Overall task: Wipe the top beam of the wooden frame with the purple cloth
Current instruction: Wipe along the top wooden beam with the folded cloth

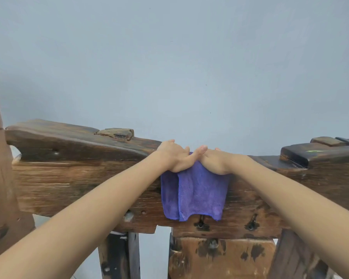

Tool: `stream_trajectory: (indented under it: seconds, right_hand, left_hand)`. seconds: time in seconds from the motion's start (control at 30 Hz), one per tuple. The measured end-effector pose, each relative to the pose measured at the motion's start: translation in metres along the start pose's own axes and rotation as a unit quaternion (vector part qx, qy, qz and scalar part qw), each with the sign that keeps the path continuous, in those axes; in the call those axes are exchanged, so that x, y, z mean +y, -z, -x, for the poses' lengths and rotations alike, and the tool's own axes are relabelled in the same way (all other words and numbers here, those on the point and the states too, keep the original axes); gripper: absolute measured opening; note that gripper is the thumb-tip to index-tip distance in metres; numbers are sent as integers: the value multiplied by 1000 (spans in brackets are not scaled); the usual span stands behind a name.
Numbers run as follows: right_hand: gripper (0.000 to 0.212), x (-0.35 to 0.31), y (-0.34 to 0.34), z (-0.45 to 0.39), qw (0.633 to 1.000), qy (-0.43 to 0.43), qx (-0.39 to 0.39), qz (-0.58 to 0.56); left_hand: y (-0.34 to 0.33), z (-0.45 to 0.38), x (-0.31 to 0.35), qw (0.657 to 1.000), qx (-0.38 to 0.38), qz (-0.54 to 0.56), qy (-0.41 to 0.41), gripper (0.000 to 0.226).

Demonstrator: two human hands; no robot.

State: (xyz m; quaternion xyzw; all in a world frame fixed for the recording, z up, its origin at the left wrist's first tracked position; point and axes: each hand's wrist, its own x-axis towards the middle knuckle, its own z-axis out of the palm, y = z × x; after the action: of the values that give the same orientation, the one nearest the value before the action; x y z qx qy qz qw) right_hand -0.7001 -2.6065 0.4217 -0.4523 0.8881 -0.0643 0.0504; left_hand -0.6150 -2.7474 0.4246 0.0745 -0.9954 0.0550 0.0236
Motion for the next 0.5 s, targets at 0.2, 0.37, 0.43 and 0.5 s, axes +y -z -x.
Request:
stream_trajectory:
  seconds: [0.2, 0.37, 0.43, 0.5]
  right_hand:
    - [63, -6, -8, 40, 995, -85, 42, 5]
    - [41, -27, -7, 53, 982, -181, 50, 20]
    - [51, -39, -5, 50, 980, -189, 62, 29]
    - [79, -49, -11, 48, 976, -196, 88, 44]
  left_hand:
    - [-4, 31, 8, 997, 26, -43, -54, 94]
    - [-7, 48, 8, 993, 47, -45, -100, 80]
    - [-8, 51, 8, 992, 59, -42, -101, 74]
    - [-9, 53, 9, 990, 59, -60, -110, 84]
